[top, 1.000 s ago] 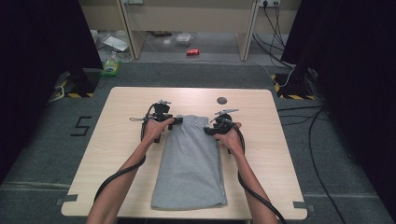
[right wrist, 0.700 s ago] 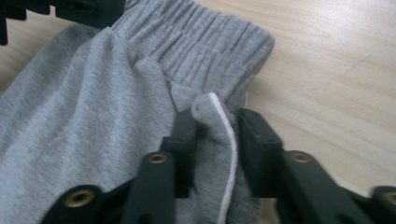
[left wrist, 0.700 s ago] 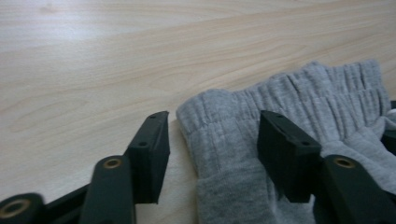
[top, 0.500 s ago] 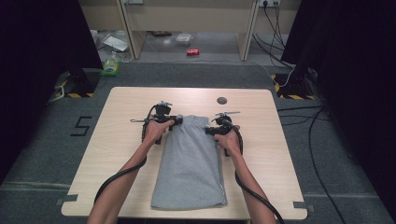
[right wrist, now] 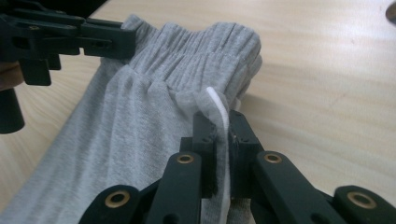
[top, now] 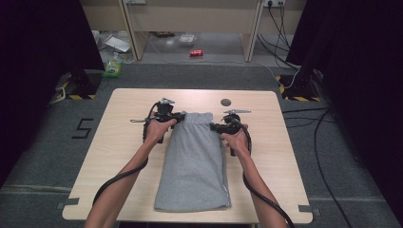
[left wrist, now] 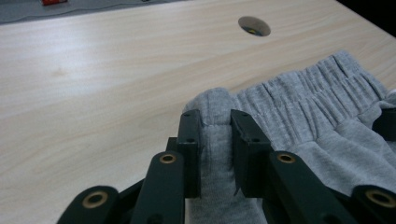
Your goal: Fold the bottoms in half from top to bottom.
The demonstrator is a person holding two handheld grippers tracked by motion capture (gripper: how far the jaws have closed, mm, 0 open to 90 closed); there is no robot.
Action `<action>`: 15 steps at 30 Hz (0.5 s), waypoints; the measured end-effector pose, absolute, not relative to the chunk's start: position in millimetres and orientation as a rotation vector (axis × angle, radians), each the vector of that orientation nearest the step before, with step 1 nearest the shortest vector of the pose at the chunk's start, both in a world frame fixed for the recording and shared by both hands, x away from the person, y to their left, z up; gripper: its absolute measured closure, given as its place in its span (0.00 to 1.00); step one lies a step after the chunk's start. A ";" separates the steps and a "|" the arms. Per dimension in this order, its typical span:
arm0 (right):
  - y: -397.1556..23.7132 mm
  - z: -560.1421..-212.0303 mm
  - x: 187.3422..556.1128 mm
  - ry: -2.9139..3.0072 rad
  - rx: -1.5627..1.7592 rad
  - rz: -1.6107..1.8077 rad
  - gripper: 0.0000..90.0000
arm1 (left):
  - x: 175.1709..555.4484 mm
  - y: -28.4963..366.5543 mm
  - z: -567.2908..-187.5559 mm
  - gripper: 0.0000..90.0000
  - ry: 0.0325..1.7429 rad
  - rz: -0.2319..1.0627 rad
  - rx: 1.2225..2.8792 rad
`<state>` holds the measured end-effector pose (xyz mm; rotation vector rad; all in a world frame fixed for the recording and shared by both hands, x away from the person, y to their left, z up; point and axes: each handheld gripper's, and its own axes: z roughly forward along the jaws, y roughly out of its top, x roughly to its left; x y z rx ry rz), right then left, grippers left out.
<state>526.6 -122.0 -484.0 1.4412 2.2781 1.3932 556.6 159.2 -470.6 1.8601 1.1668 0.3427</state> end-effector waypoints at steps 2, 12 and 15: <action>-124.0 -479.5 525.9 2.261 1.426 1.431 0.94 | 555.0 160.9 -463.9 0.82 1.152 0.345 1.844; -129.0 -454.4 517.3 2.245 1.302 1.518 0.93 | 536.6 168.3 -430.8 0.82 1.051 0.392 1.828; -131.0 -451.1 509.9 2.251 1.268 1.556 0.93 | 525.6 174.0 -426.0 0.82 1.012 0.386 1.831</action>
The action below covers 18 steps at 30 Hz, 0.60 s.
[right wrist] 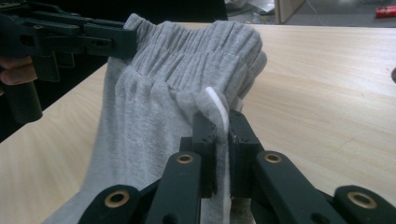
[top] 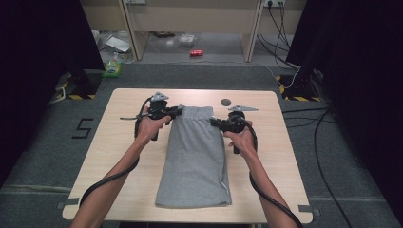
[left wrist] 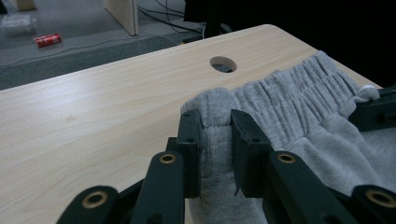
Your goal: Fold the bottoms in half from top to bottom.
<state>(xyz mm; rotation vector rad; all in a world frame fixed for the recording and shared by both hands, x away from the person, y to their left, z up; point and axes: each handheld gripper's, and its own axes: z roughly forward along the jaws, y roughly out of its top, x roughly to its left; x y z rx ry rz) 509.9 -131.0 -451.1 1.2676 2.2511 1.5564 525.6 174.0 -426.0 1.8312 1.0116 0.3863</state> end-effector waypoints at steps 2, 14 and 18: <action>-131.6 -450.3 501.5 2.264 1.228 1.563 0.93 | 515.1 177.5 -424.8 0.82 0.982 0.388 1.840; -132.3 -446.6 438.8 2.269 1.061 1.598 0.93 | 444.2 192.2 -418.1 0.82 0.840 0.388 1.850; -133.7 -451.6 417.6 2.282 1.062 1.604 0.93 | 421.7 193.4 -426.0 0.82 0.829 0.380 1.843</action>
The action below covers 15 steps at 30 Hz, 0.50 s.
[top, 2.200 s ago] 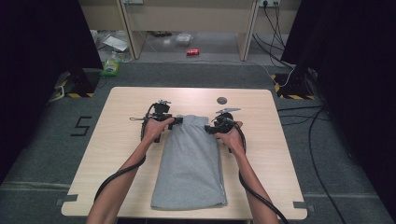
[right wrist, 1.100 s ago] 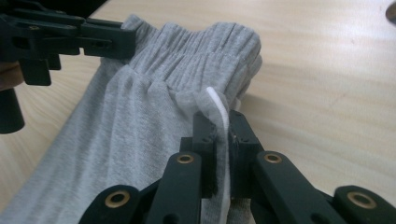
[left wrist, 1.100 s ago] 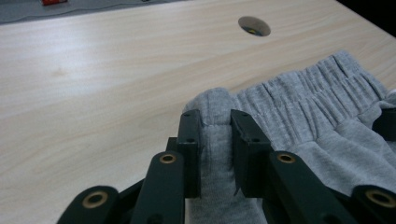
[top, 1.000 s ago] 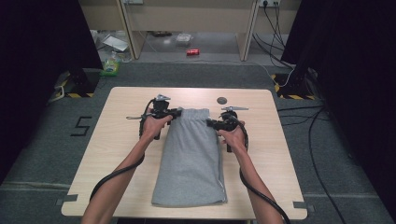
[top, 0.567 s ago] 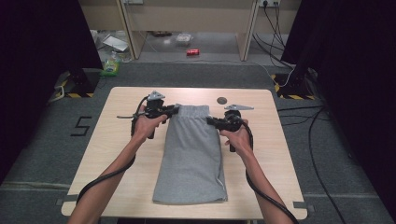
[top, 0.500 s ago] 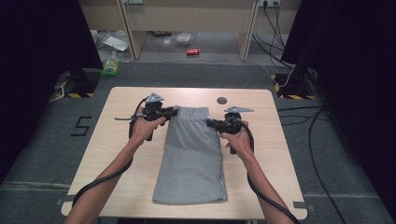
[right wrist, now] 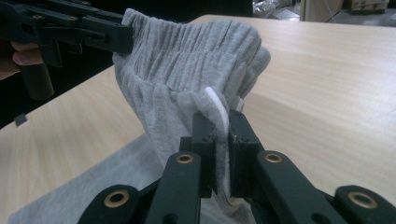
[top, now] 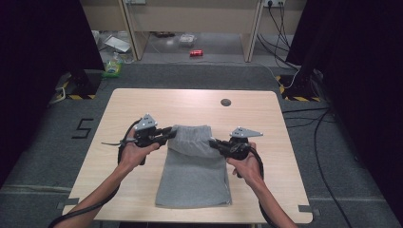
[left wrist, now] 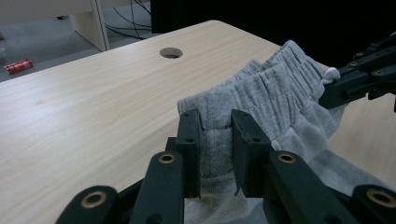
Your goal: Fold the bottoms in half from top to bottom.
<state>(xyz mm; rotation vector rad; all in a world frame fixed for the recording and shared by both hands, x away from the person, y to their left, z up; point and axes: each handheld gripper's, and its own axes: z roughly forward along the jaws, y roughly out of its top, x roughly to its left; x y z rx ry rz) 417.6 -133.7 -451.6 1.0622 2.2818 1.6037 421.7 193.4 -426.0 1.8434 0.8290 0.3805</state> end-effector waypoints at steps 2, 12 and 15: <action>-133.3 -453.9 408.6 2.289 1.054 1.593 0.93 | 411.8 194.8 -432.1 0.82 0.826 0.363 1.842; -130.3 -464.8 374.0 2.342 1.043 1.538 0.93 | 379.2 198.6 -454.8 0.82 0.827 0.330 1.830; -131.4 -467.6 365.8 2.353 1.045 1.520 0.93 | 367.6 198.3 -455.3 0.82 0.809 0.315 1.835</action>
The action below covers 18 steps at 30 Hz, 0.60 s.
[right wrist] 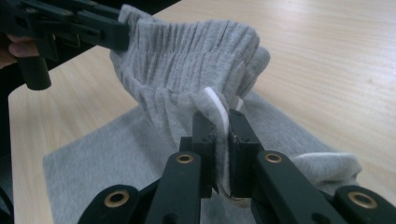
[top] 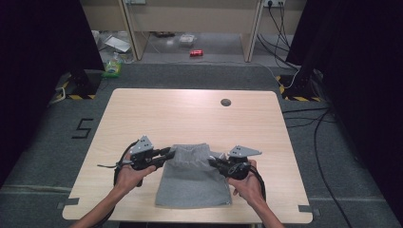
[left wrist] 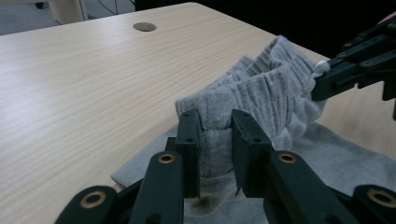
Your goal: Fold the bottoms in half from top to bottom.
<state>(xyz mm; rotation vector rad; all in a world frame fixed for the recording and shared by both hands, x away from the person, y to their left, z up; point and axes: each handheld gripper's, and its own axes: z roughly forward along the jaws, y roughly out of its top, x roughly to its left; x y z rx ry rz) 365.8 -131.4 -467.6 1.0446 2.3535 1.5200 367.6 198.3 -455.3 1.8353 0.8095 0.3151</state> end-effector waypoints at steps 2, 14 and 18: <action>-132.0 -469.7 359.4 2.366 1.034 1.504 0.93 | 361.3 197.8 -457.7 0.82 0.800 0.307 1.845; -141.6 -482.0 323.6 2.407 1.001 1.413 0.76 | 325.6 201.3 -482.7 0.73 0.780 0.218 1.873; -151.8 -474.3 319.7 2.350 1.039 1.467 0.69 | 324.3 207.3 -475.6 0.61 0.792 0.194 1.832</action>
